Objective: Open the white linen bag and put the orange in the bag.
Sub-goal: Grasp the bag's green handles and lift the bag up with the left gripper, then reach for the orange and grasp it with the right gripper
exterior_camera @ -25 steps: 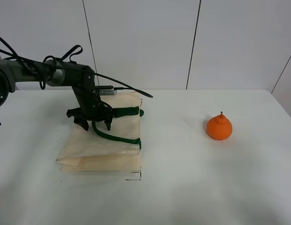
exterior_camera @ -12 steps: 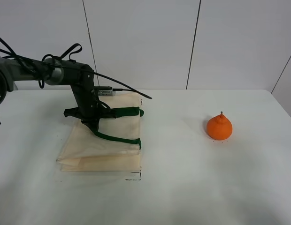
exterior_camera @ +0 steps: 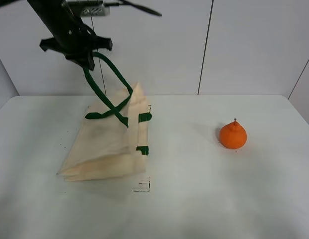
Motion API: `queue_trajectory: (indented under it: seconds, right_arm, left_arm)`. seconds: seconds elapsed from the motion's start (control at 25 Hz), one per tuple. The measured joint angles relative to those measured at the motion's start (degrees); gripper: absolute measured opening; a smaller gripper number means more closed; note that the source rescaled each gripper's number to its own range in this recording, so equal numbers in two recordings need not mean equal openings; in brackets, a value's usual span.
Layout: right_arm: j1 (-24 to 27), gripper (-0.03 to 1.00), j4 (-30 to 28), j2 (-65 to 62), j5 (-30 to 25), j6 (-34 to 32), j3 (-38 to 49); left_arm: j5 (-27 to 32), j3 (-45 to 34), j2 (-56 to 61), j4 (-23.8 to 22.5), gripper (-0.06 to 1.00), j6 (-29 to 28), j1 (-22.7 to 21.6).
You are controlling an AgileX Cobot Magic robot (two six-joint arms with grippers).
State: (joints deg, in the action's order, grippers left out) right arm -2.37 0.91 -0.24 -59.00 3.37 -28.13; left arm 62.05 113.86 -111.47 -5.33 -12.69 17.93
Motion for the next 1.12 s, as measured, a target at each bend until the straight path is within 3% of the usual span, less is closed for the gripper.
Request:
queue_trajectory:
  seconds: [0.16,0.28,0.52,0.64,0.8,1.12]
  right_arm:
    - [0.0,1.0,-0.9,0.0,0.0,-0.8,0.0]
    - [0.0,1.0,-1.7,3.4,0.7,-3.4,-0.5]
    - [0.0,1.0,-0.5,29.5,9.3,-4.6,-5.9]
    - [0.0,1.0,1.8,47.0,12.4,-4.7,-12.9]
    - [0.0,1.0,4.0,71.1,12.4,-3.4,-26.4]
    - [0.0,1.0,5.6,106.6,3.2,-0.2,-54.8]
  left_arm:
    - [5.8,7.8,2.3,-0.1,0.0,1.2,0.3]
    - [5.8,10.1,3.4,-0.1,0.0,2.2,1.2]
    - [5.8,10.3,3.9,0.0,0.0,2.4,1.8]
    - [5.8,10.3,3.9,0.0,0.0,2.4,1.8]
    - [5.8,10.3,3.9,0.0,0.0,2.4,1.8]
    - [5.8,10.3,3.9,0.1,0.0,2.4,1.8]
